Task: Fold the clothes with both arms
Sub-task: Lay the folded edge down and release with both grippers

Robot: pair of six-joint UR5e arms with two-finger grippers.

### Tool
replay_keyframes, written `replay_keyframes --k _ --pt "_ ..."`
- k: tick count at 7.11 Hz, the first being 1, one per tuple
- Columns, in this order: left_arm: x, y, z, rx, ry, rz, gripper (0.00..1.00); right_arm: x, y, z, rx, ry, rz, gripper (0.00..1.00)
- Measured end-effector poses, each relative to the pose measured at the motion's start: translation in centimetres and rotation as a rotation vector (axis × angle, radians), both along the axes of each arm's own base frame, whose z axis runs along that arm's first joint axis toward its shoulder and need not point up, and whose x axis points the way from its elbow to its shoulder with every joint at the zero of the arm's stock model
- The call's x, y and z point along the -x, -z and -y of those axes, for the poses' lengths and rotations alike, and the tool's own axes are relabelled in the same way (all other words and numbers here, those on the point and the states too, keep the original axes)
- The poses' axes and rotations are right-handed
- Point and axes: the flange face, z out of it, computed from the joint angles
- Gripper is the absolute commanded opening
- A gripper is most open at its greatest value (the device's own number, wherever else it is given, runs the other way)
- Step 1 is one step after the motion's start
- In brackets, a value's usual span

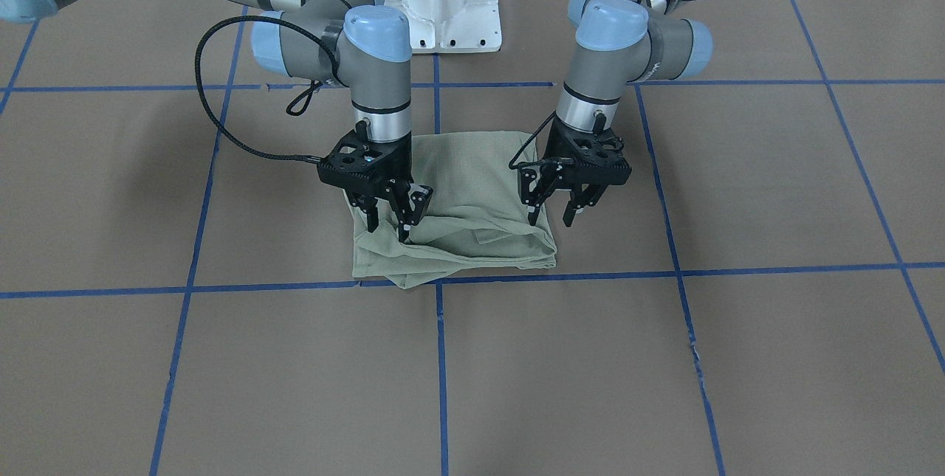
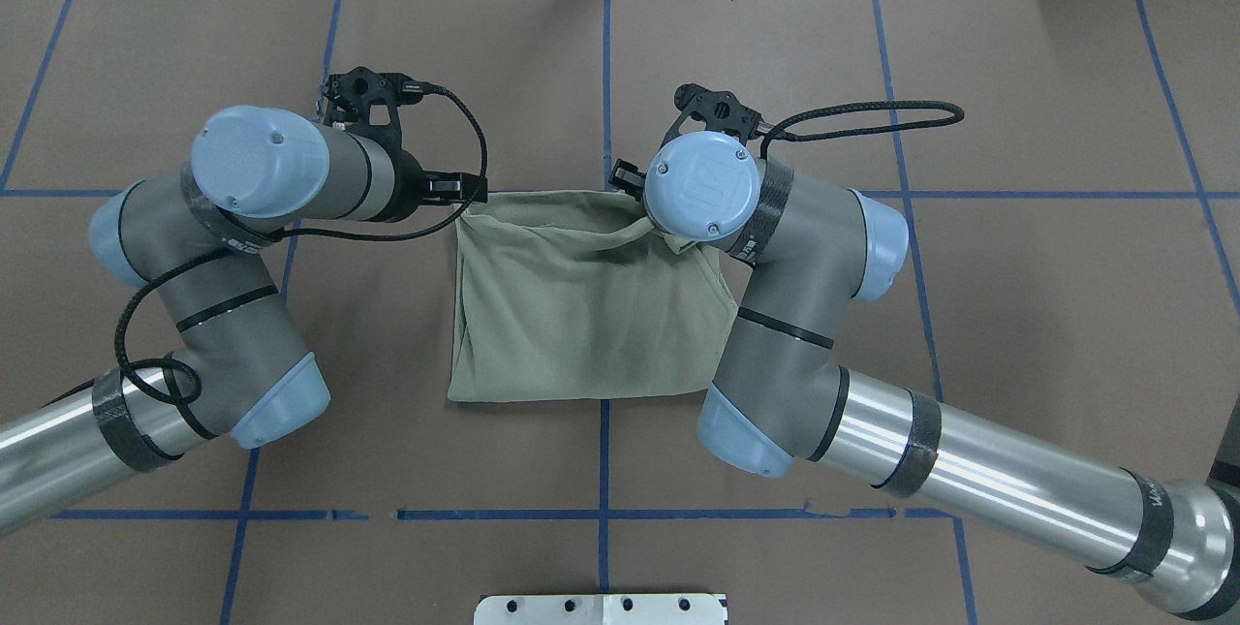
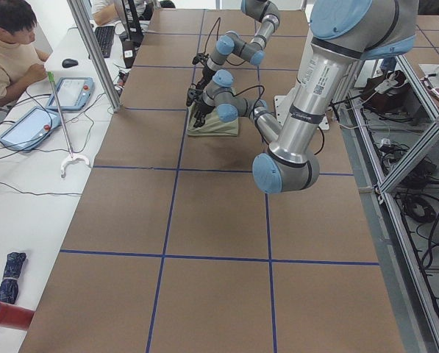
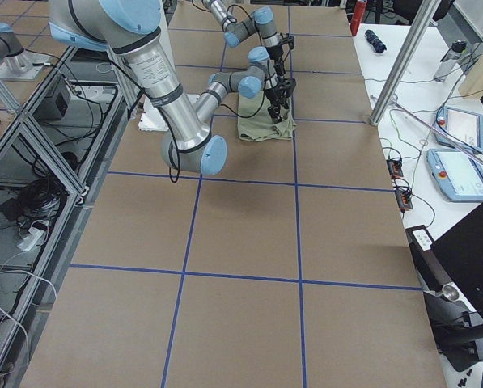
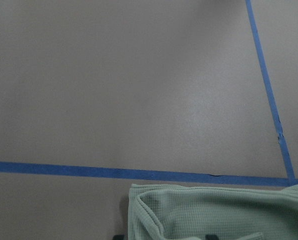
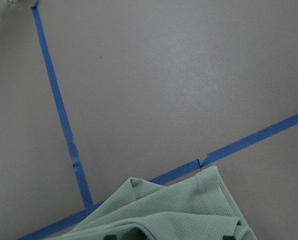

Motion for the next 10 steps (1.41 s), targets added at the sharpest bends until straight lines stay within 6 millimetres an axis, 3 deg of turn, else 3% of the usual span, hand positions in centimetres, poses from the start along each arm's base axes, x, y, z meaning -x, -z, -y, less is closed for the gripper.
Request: replay_keyframes --k 3,5,7,9,10 --pt "0.8 -0.1 0.5 -0.006 -0.021 0.002 1.00 5.2 -0.5 -6.5 -0.053 0.081 -0.040 1.00" --pt "0.8 -0.2 0.5 -0.005 -0.020 0.000 1.00 6.8 -2.4 -6.7 -0.091 0.120 -0.114 1.00" --pt "0.9 -0.2 0.5 -0.013 -0.019 -0.013 1.00 6.7 -4.1 -3.5 -0.090 0.097 -0.177 1.00" --pt "1.0 -0.1 0.4 -0.017 -0.020 -0.018 1.00 6.3 -5.5 2.7 -0.077 0.061 -0.263 1.00" --pt "1.0 -0.1 0.4 -0.017 -0.020 -0.019 1.00 4.5 -6.9 6.6 -0.077 0.048 -0.319 1.00"
